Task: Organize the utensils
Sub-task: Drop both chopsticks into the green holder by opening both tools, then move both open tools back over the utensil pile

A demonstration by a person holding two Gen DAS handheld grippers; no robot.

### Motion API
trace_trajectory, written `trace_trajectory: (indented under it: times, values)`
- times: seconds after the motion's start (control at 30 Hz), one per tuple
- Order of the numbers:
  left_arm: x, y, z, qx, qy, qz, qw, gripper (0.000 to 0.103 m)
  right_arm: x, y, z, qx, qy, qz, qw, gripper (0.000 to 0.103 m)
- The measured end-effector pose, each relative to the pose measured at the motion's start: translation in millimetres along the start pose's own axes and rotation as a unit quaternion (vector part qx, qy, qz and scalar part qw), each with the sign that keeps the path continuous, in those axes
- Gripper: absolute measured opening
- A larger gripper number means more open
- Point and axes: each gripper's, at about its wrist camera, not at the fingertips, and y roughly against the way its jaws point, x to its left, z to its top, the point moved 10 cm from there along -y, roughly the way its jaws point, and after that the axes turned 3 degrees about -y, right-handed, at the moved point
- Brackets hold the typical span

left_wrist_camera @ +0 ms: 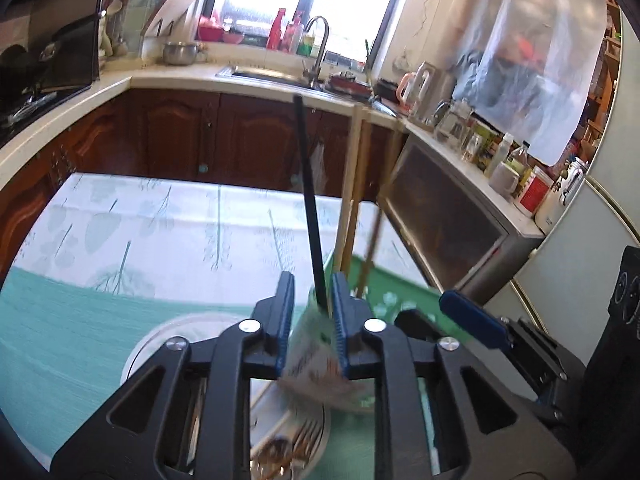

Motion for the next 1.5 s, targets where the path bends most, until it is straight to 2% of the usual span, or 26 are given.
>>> trace_trajectory:
  times: [0.13,0.27,0.5,0.73,0.87,1.07,1.5]
  values:
    - [12.0,18.6,-15.9,0.026,0.017,0.008,0.9995,0.037,3.8,7.4,-8.5,0.009,0.004,-0.016,1.0,0.046]
    - [27.9,38.3,-33.5,0.05,0.025,0.025,0.9981,0.038,9.8,16.7,-21.8,0.029,0.001,-0.024,0.999,0.046]
    - [60.5,70.6,-65.5,0.077,0.007,0.085,0.9934,0.039,28.2,31.0,-44.4,0.054,0.019,-0.025,0.998,0.046]
    - [84.9,93.8,-100.8,0.099,-0.015,0.122,0.9875,0.039,39.9,35.7,-66.1,0.089,0.033,-0.026,0.995,0.046]
    - [92.6,97.9,-117.6,0.118,-0.015,0.126,0.9848,0.039,45.6,37.2,-79.7,0.111,0.046,-0.037,0.992,0.046]
    - [100.5,99.2,-132.6,0.137,-0.015,0.129,0.9821,0.04,54.0,38.1,-98.9,0.148,0.035,-0.031,0.988,0.046]
    - [119.0,101.3,-155.8,0.162,-0.012,0.126,0.9787,0.04,80.7,30.0,-120.5,0.192,0.045,-0.024,0.98,0.046]
